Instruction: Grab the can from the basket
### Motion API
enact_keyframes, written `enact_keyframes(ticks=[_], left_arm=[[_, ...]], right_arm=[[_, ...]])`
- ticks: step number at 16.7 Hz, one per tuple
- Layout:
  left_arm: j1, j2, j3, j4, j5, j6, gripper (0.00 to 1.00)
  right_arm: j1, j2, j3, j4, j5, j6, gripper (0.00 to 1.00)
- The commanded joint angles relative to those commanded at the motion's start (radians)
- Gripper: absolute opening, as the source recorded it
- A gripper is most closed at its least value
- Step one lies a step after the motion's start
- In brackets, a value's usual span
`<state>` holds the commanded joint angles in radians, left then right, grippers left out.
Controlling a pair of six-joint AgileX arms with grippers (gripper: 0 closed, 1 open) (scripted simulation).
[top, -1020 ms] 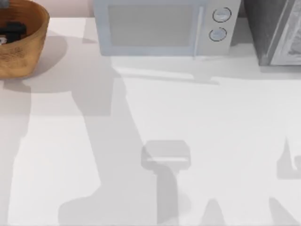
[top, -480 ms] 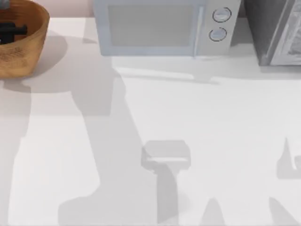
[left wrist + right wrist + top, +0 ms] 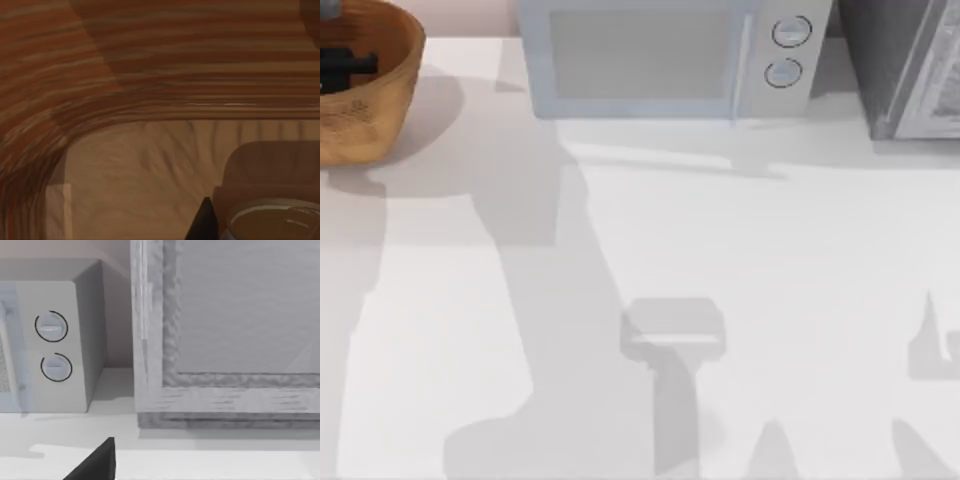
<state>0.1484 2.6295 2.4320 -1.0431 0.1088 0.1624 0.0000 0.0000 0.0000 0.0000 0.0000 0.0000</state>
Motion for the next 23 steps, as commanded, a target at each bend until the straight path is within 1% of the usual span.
enact_keyframes(ticks=[4, 8, 11, 16, 20, 23], left_arm=[[-0.013, -0.067, -0.064, 0.031, -0.004, 0.004, 0.0], [-0.028, -0.245, -0.237, 0.11, -0.013, -0.006, 0.0], [-0.04, -0.45, -0.437, 0.185, -0.023, -0.018, 0.0], [-0.06, -0.854, -0.81, 0.331, -0.039, -0.037, 0.0], [-0.069, -1.127, -1.064, 0.436, -0.046, -0.063, 0.0], [-0.078, -1.289, -1.217, 0.513, -0.052, -0.08, 0.0]], right_arm=[[0.0, 0.0, 0.0, 0.0, 0.0, 0.0, 1.0], [0.0, 0.0, 0.0, 0.0, 0.0, 0.0, 1.0], [0.0, 0.0, 0.0, 0.0, 0.0, 0.0, 1.0], [0.0, 0.0, 0.0, 0.0, 0.0, 0.0, 1.0], [0.0, 0.0, 0.0, 0.0, 0.0, 0.0, 1.0], [0.0, 0.0, 0.0, 0.0, 0.0, 0.0, 1.0]])
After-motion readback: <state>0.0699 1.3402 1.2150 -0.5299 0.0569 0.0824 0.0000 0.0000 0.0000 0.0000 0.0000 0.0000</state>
